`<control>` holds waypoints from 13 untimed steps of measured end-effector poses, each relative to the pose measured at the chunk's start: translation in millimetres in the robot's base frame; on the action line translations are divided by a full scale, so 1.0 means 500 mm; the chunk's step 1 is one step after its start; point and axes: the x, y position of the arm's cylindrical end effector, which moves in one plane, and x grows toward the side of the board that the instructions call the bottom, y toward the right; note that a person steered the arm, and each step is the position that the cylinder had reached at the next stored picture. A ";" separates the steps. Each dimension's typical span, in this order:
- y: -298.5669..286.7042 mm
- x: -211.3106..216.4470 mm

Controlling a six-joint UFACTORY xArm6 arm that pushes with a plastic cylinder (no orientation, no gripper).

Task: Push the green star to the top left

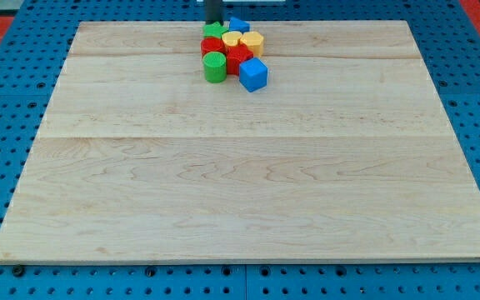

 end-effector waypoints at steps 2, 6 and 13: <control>0.165 0.017; 0.113 0.020; -0.095 0.098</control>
